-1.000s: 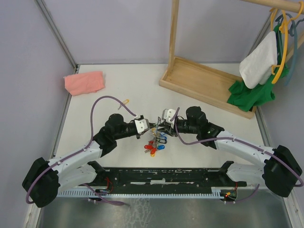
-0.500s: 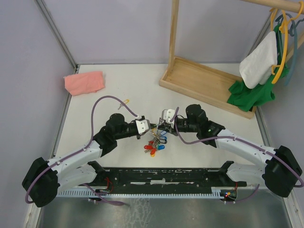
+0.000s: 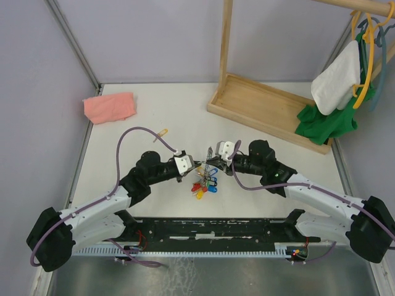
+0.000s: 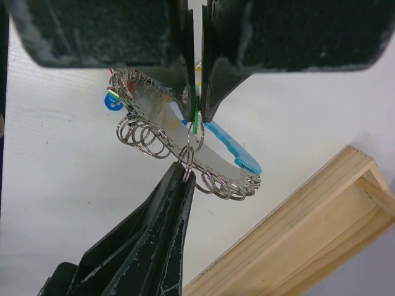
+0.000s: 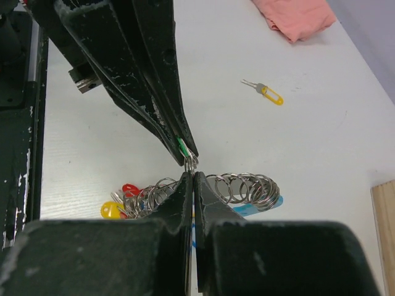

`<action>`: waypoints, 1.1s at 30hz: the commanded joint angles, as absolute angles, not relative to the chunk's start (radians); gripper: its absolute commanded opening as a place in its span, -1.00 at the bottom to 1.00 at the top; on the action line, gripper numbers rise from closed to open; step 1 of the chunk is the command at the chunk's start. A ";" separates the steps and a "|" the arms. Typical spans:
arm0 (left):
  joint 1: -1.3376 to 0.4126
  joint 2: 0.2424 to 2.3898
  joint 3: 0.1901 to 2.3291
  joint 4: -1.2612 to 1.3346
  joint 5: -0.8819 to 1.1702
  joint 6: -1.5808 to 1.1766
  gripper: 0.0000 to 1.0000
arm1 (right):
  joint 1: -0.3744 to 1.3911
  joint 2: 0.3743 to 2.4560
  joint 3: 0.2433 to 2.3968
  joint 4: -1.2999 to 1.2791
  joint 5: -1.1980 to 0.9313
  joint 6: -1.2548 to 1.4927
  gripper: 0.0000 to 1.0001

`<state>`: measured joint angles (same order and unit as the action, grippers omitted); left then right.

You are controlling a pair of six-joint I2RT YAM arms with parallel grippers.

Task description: Put the keys on the keyring

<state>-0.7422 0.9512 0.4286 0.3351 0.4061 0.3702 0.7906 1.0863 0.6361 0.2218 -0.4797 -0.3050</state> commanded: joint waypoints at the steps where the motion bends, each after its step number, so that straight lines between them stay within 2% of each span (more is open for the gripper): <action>1: -0.750 0.972 0.405 0.390 0.381 0.273 -0.95 | 0.786 1.043 0.593 0.491 -0.418 -0.217 -0.99; 6: -0.772 1.034 0.400 0.497 0.385 0.196 -0.95 | 0.785 1.062 0.525 0.665 -0.396 -0.122 -0.99; 12: -0.778 1.009 0.436 0.482 0.312 0.228 -0.95 | 0.785 1.047 0.546 0.501 -0.434 -0.167 -0.97; 21: -0.777 0.994 0.529 0.378 0.351 0.345 -0.95 | 0.785 1.022 0.650 0.150 -0.498 -0.299 -0.40; 26: -0.776 1.002 0.558 0.341 0.398 0.382 -0.95 | 0.785 1.042 0.715 0.041 -0.506 -0.356 -0.25; 33: -0.777 0.998 0.566 0.308 0.462 0.426 -0.95 | 0.785 1.080 0.784 -0.051 -0.510 -0.464 -0.17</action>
<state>-0.7746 1.0122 0.5098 0.2813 0.4004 0.3603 0.7895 1.0595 0.7105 0.0177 -0.4934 -0.3733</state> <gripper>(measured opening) 0.055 0.408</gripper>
